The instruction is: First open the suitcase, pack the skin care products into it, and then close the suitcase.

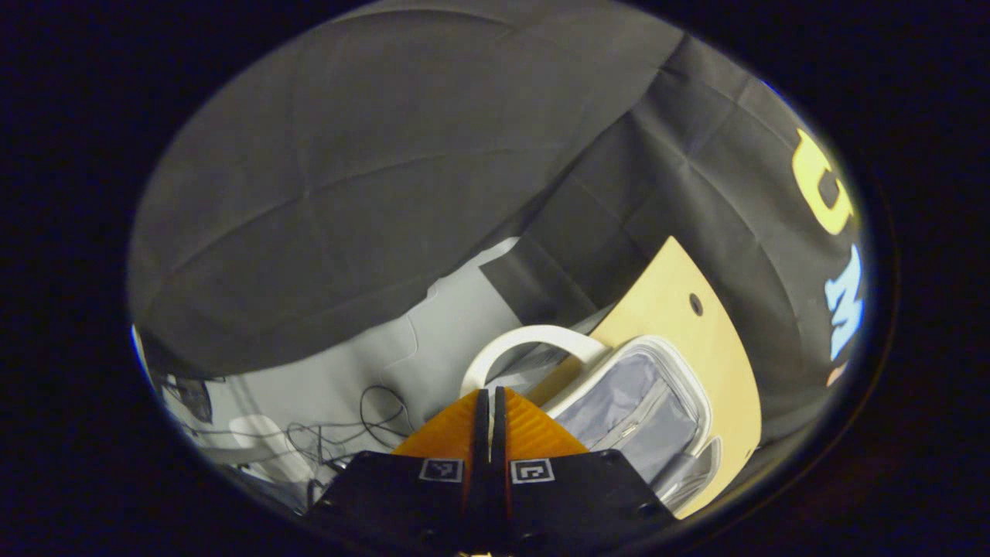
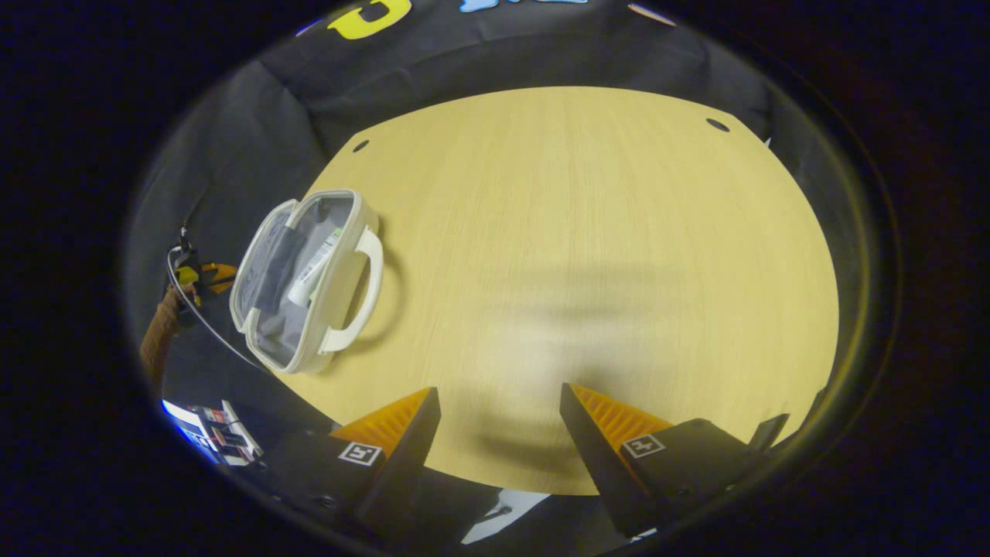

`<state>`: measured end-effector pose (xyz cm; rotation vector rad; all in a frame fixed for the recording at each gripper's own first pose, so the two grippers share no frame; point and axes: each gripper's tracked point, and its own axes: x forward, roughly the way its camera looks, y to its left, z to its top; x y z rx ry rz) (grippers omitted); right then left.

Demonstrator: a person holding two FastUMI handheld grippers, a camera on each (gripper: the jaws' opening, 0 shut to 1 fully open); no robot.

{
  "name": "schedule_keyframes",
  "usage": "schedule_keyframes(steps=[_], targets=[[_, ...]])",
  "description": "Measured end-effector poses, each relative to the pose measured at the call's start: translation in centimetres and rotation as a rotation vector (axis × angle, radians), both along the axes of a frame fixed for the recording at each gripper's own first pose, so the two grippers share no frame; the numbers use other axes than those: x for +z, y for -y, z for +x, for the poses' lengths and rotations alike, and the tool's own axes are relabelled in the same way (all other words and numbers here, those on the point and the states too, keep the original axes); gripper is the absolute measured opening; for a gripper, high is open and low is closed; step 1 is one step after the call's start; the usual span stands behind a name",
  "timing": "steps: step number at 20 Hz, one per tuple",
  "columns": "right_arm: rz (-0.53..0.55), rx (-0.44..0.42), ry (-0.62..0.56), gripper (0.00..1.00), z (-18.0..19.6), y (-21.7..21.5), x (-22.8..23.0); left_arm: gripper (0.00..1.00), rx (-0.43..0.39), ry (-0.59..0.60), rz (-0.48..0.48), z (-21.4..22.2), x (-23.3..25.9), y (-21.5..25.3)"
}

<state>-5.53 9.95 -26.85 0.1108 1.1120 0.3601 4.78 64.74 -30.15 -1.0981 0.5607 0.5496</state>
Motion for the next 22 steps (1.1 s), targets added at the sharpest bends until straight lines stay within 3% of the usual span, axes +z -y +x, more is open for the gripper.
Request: schedule_keyframes(steps=[3,5,6,7,9,10,11,12,13,14,18,22], targets=[[-0.027,-0.061,-0.005,0.96,-0.5,2.6,-0.4,0.0,0.04,-0.088,-0.047,0.0,-2.4,-0.8],[-0.007,-0.116,-0.022,0.96,-0.9,3.3,-0.7,0.32,0.019,-0.048,-0.066,0.2,-2.3,-0.1],[-0.002,-0.134,-0.03,0.96,-1.0,3.6,-0.8,0.34,-0.001,-0.05,-0.066,0.6,-3.1,0.1],[-0.002,-0.149,-0.041,0.96,-1.3,3.8,-1.1,0.45,-0.009,-0.045,-0.071,0.6,-3.4,0.1],[-0.007,-0.151,-0.05,0.96,-1.7,3.9,-1.3,0.53,0.004,-0.067,-0.093,1.7,-4.9,-0.2],[-0.012,-0.144,-0.05,0.96,-1.7,3.7,-1.3,0.22,0.013,-0.051,-0.116,2.1,-4.8,-0.2],[-0.02,-0.13,-0.046,0.96,-1.8,3.5,-1.3,0.22,0.014,-0.01,-0.137,2.5,-4.5,0.2],[-0.025,-0.115,-0.042,0.96,-2.0,3.2,-1.3,0.15,0.01,0.041,-0.159,2.8,-4.1,0.3],[-0.028,-0.103,-0.04,0.96,-2.1,2.8,-1.2,0.18,0.035,0.098,-0.17,3.1,-3.5,0.0],[-0.03,-0.093,-0.037,0.96,-2.2,2.4,-1.1,0.09,0.054,0.161,-0.178,3.3,-2.9,-0.3],[-0.028,-0.066,-0.049,0.96,-1.7,1.4,-1.2,0.08,0.058,0.196,-0.206,3.4,-2.9,-0.4],[-0.089,0.001,-0.043,0.96,-2.0,0.7,-1.6,0.08,0.061,0.335,-0.31,4.1,-3.0,0.1]])
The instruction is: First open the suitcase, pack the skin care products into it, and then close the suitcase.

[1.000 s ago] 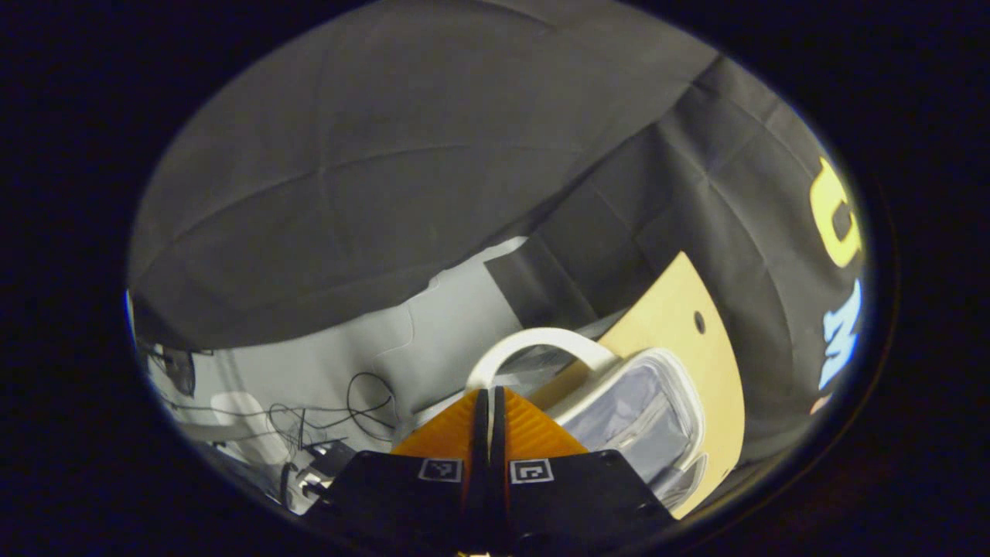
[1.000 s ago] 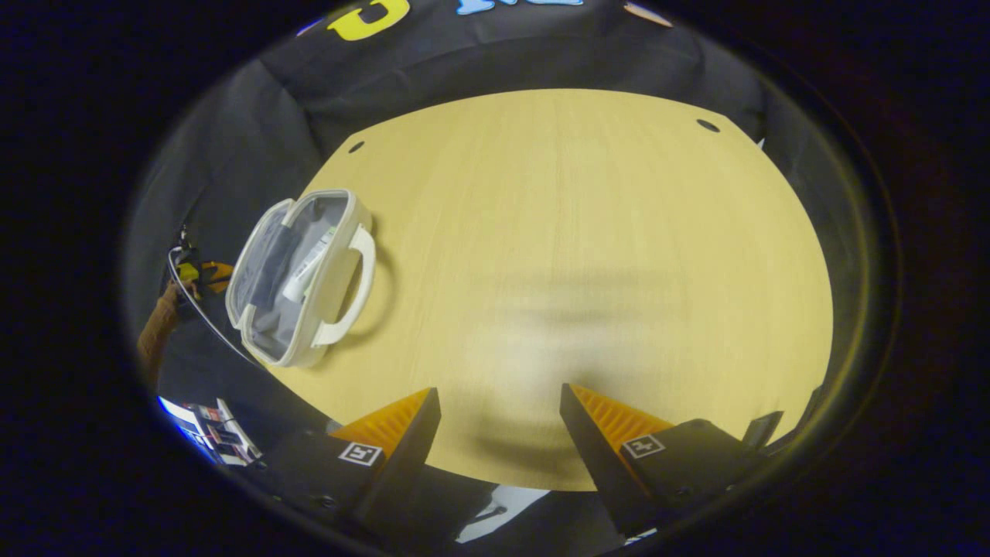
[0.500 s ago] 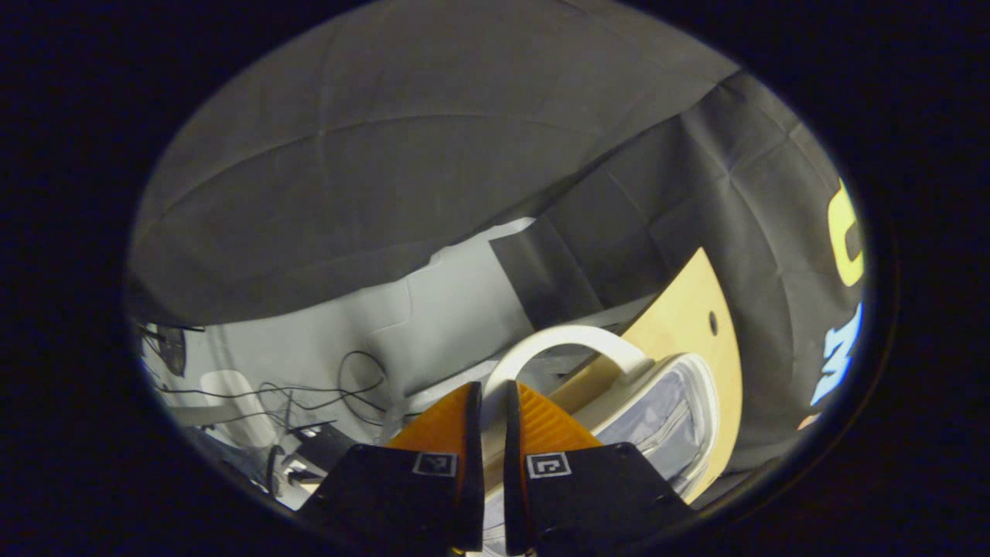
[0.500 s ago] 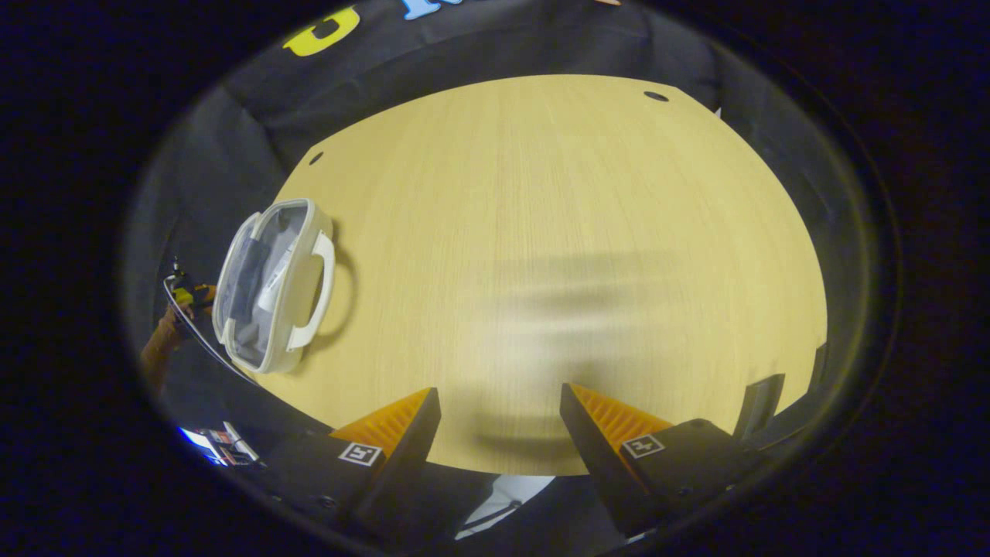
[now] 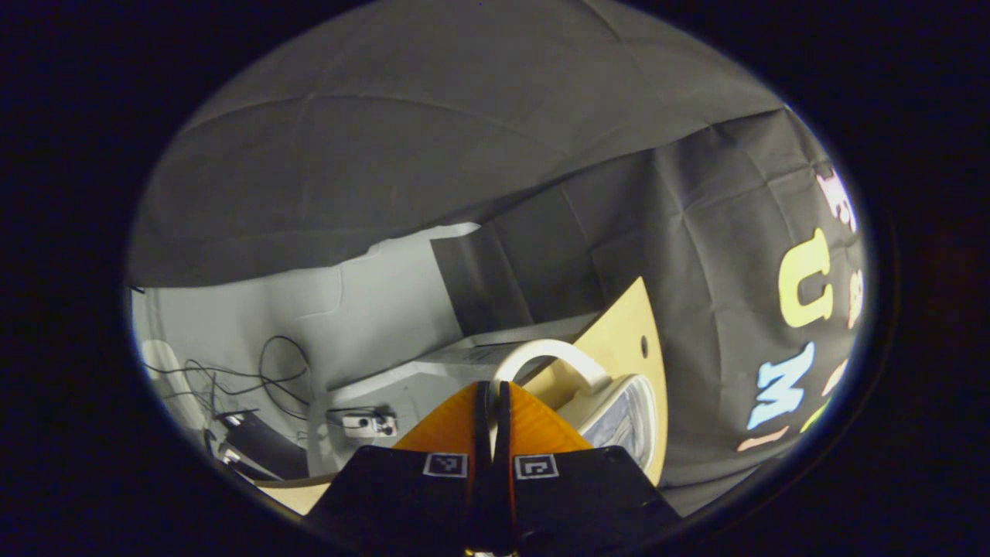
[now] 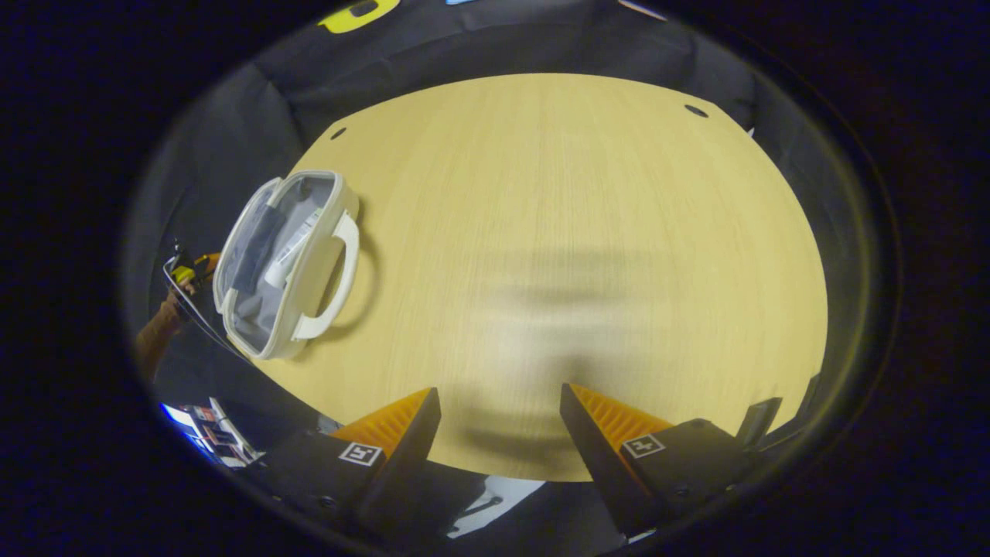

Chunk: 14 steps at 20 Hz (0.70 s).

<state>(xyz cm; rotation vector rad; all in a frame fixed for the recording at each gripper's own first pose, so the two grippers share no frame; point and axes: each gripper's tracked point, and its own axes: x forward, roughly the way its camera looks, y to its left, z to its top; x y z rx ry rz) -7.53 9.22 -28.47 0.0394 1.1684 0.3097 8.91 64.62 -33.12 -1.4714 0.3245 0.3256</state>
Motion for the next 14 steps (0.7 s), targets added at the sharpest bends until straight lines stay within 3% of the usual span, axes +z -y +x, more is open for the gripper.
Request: schedule_keyframes(steps=[3,6,7,10,11,12,14], targets=[[-0.035,0.034,-0.016,0.96,-0.7,-0.1,-0.2,0.08,0.056,0.211,-0.172,0.8,0.7,0.2],[-0.043,0.041,-0.014,0.96,-0.7,-0.2,-0.1,0.03,0.046,0.338,-0.233,0.6,0.5,0.5],[-0.036,0.032,-0.014,0.95,-0.7,-0.2,-0.2,0.08,0.033,0.355,-0.214,0.5,0.8,0.5],[-0.024,0.001,-0.045,0.95,-1.2,-0.1,0.0,0.02,-0.093,0.362,-0.113,1.6,2.0,2.1],[-0.02,-0.003,-0.041,0.95,-1.1,-0.2,0.4,0.02,-0.134,0.352,-0.074,1.8,2.9,2.6],[-0.018,-0.01,-0.03,0.95,-0.8,-0.4,0.9,0.08,-0.18,0.349,-0.041,2.6,3.9,4.0],[-0.003,-0.018,-0.019,0.95,-0.5,-1.0,1.9,0.08,-0.244,0.357,0.009,2.9,6.7,5.8]])
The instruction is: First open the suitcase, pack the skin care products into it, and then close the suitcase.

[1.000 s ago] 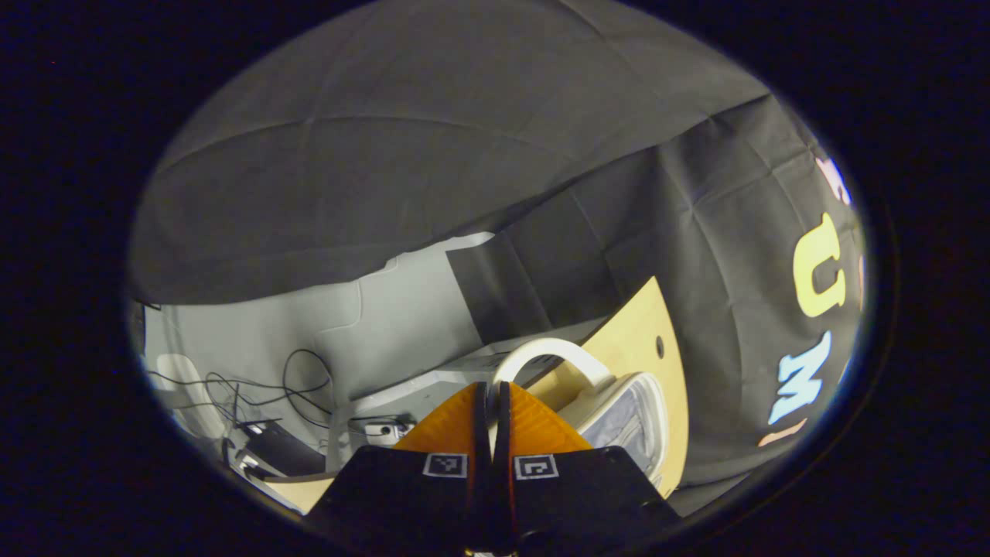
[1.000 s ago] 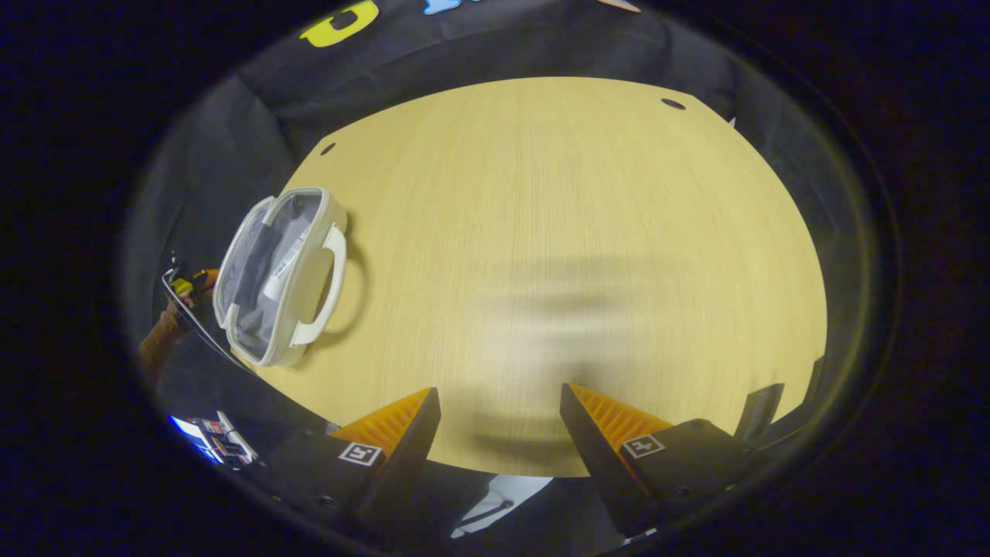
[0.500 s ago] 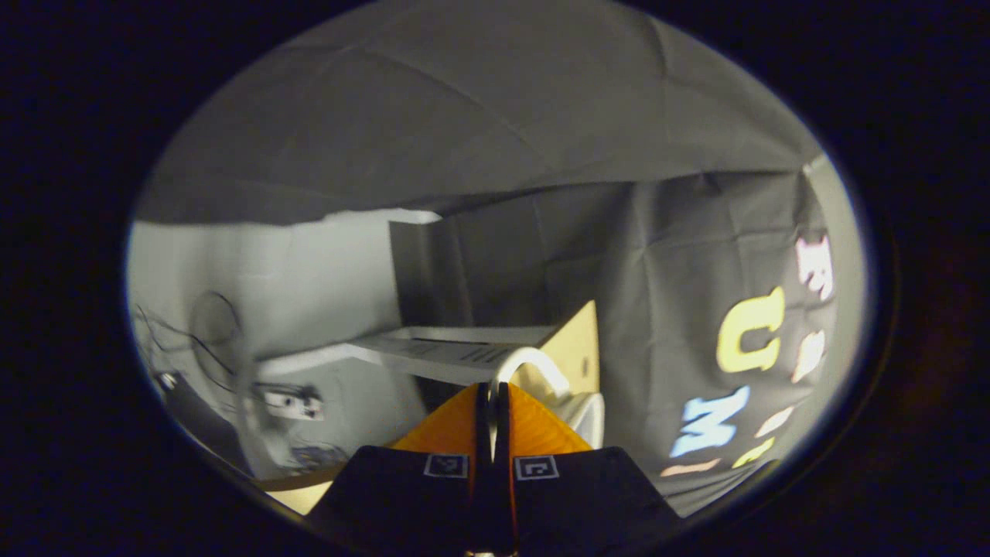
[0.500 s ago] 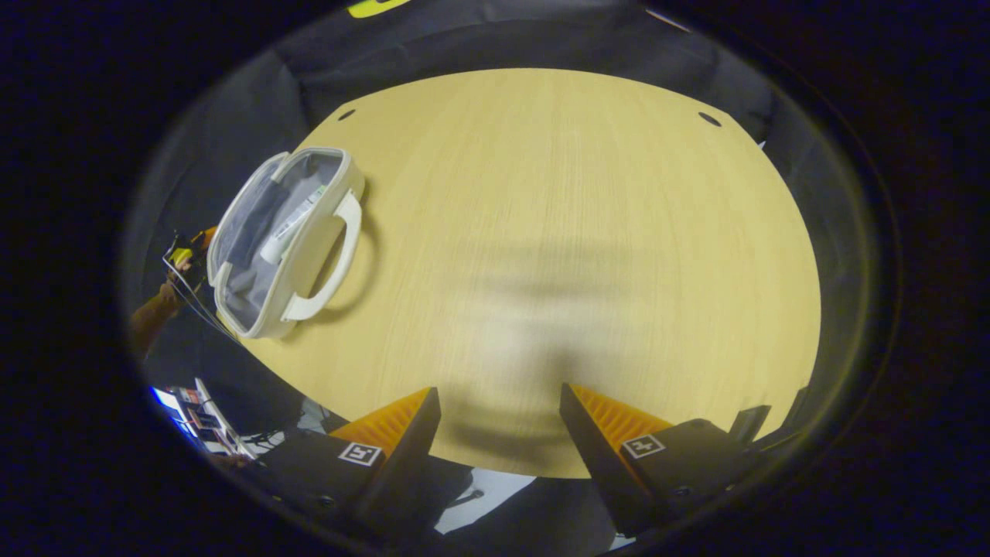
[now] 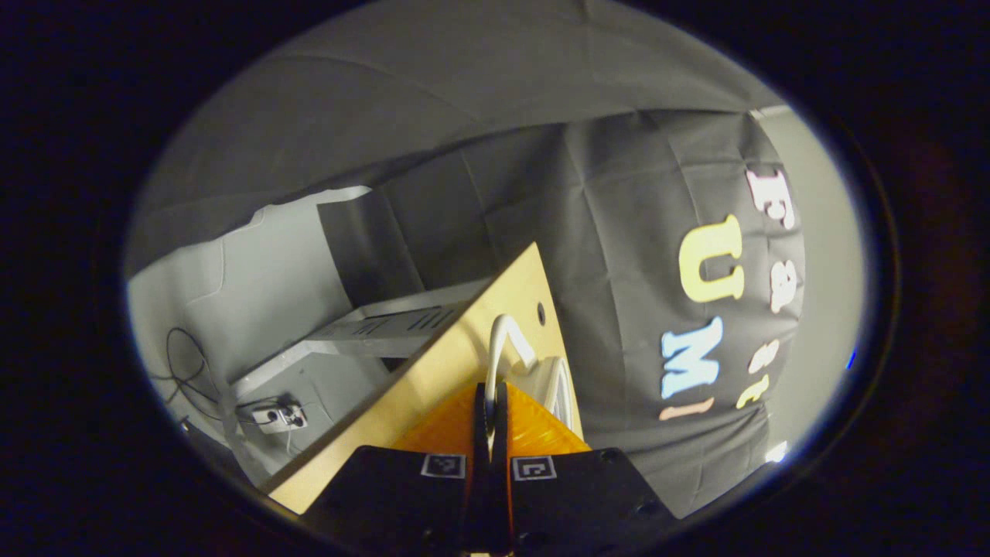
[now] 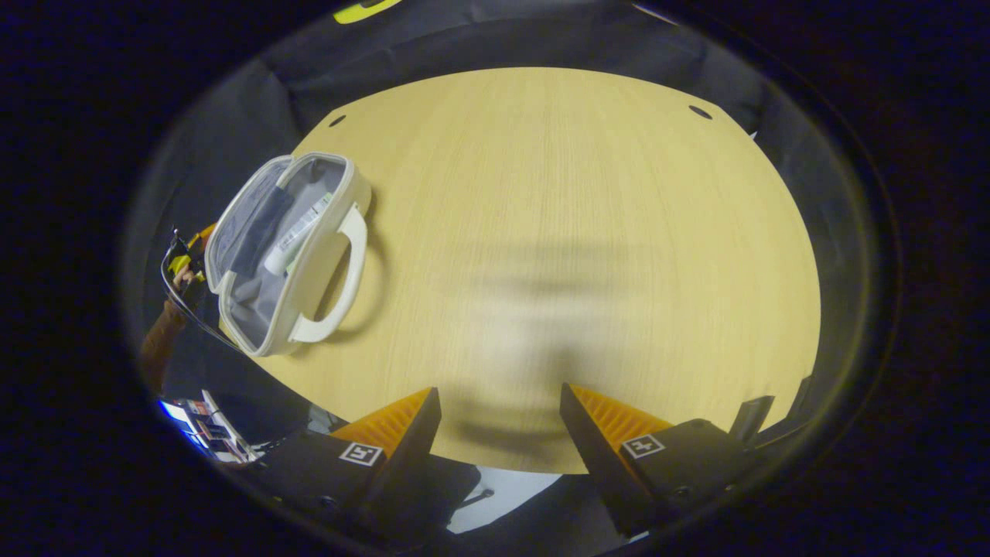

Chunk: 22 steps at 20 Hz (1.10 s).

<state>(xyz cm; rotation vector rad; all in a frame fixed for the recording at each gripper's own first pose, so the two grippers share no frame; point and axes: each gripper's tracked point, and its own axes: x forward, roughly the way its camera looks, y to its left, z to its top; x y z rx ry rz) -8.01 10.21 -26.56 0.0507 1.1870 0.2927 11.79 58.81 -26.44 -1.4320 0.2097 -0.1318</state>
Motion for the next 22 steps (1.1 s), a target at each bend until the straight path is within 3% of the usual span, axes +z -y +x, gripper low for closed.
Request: schedule_keyframes(steps=[6,11,16,22], targets=[[0.0,0.062,-0.009,0.95,-0.9,-1.9,0.8,0.08,-0.038,0.169,0.182,-1.4,10.9,3.7],[0.024,0.081,0.002,0.95,-1.6,-3.3,1.3,0.07,-0.095,0.29,0.44,-3.9,21.2,10.3],[0.093,0.042,0.015,0.95,-1.5,-4.9,1.5,0.07,-0.155,0.293,0.591,-6.2,27.4,19.7],[0.195,0.016,0.062,0.95,0.4,-5.7,2.1,0.07,-0.139,0.216,0.731,-12.1,30.6,28.9]])
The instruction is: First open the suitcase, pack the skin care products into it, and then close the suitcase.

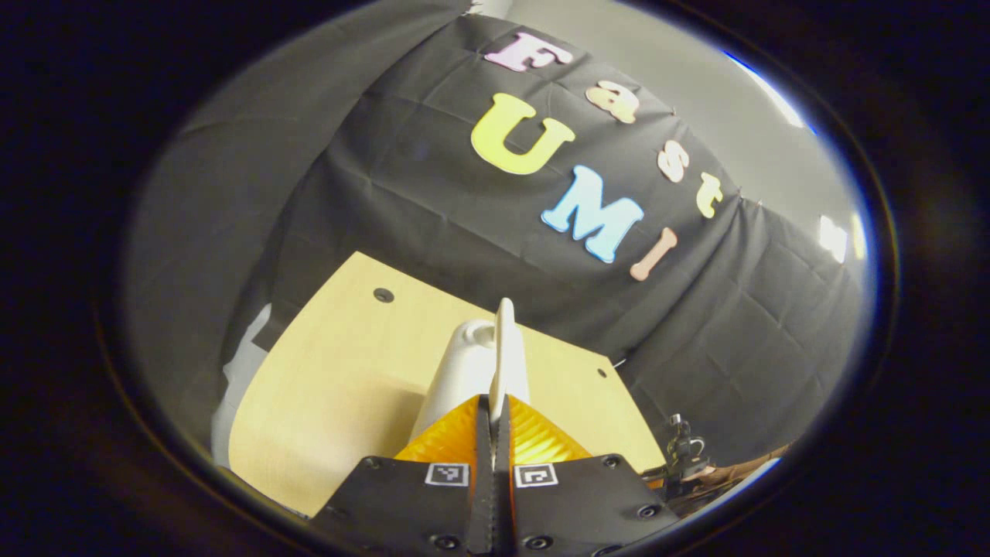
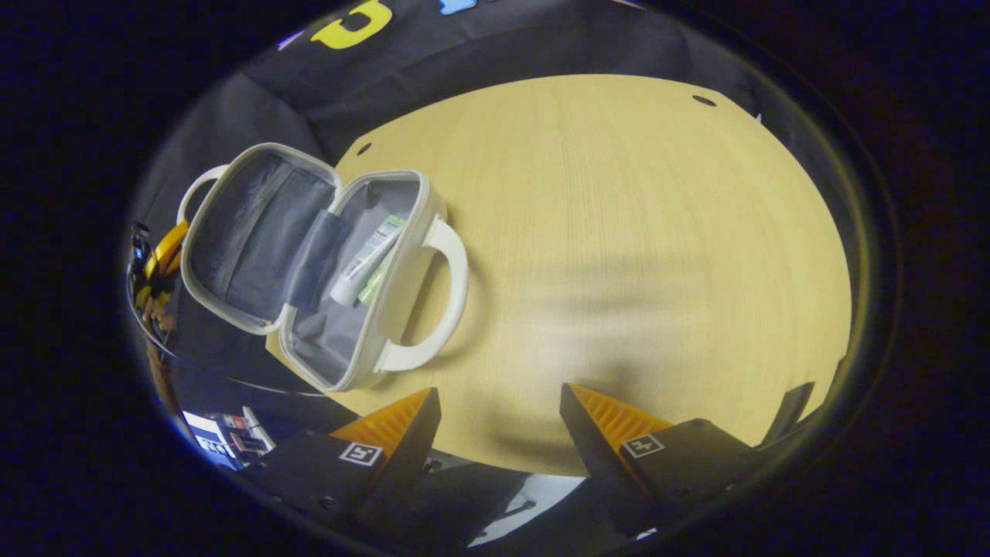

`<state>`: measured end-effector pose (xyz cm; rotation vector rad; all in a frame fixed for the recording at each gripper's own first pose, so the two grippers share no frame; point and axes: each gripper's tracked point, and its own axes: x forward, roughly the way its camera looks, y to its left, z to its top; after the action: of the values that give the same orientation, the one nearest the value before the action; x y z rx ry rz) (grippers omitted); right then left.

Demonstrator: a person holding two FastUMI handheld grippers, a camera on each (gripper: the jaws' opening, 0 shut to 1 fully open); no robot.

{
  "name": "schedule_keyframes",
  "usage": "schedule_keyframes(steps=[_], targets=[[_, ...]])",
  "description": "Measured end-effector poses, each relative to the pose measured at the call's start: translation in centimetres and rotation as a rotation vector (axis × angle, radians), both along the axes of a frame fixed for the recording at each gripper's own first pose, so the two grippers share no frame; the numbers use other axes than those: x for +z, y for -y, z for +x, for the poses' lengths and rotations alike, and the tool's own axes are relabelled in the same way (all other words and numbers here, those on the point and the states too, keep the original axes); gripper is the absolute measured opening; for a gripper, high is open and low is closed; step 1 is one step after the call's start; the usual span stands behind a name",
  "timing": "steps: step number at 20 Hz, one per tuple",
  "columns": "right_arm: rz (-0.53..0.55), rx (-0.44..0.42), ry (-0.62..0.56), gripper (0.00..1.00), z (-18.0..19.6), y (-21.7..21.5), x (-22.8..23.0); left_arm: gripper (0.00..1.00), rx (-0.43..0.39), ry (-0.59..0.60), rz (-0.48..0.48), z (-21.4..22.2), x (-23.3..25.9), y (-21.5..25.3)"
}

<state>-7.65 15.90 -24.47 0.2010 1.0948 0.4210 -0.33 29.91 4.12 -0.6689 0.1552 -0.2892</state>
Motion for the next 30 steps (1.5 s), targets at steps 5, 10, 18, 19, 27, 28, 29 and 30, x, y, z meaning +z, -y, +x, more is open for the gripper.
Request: schedule_keyframes(steps=[5,10,18,19,27,28,29,30], targets=[[0.055,0.017,0.064,0.95,1.0,1.2,0.4,0.07,-0.003,-0.031,0.093,-2.5,1.5,11.8],[0.084,0.022,0.101,0.95,1.9,6.9,1.8,0.07,-0.012,-0.115,0.104,-1.6,-0.6,24.4],[0.137,0.013,0.137,0.95,2.3,14.6,2.9,0.09,0.113,-0.304,0.311,0.5,-7.0,35.0],[0.145,0.01,0.143,0.95,2.4,15.4,3.2,0.17,0.11,-0.312,0.319,0.6,-6.9,36.3],[0.145,0.002,0.293,0.95,3.9,18.7,7.6,0.72,0.181,-0.241,0.217,1.3,-2.9,41.8],[0.134,0.003,0.338,0.95,4.3,19.0,9.0,0.72,0.201,-0.227,0.227,1.7,-2.1,41.8],[0.117,0.001,0.391,0.95,4.9,19.3,10.7,0.72,0.223,-0.21,0.238,2.3,-1.1,42.0],[0.099,-0.003,0.448,0.95,5.6,19.6,12.3,0.72,0.242,-0.188,0.25,2.9,0.2,42.4]])
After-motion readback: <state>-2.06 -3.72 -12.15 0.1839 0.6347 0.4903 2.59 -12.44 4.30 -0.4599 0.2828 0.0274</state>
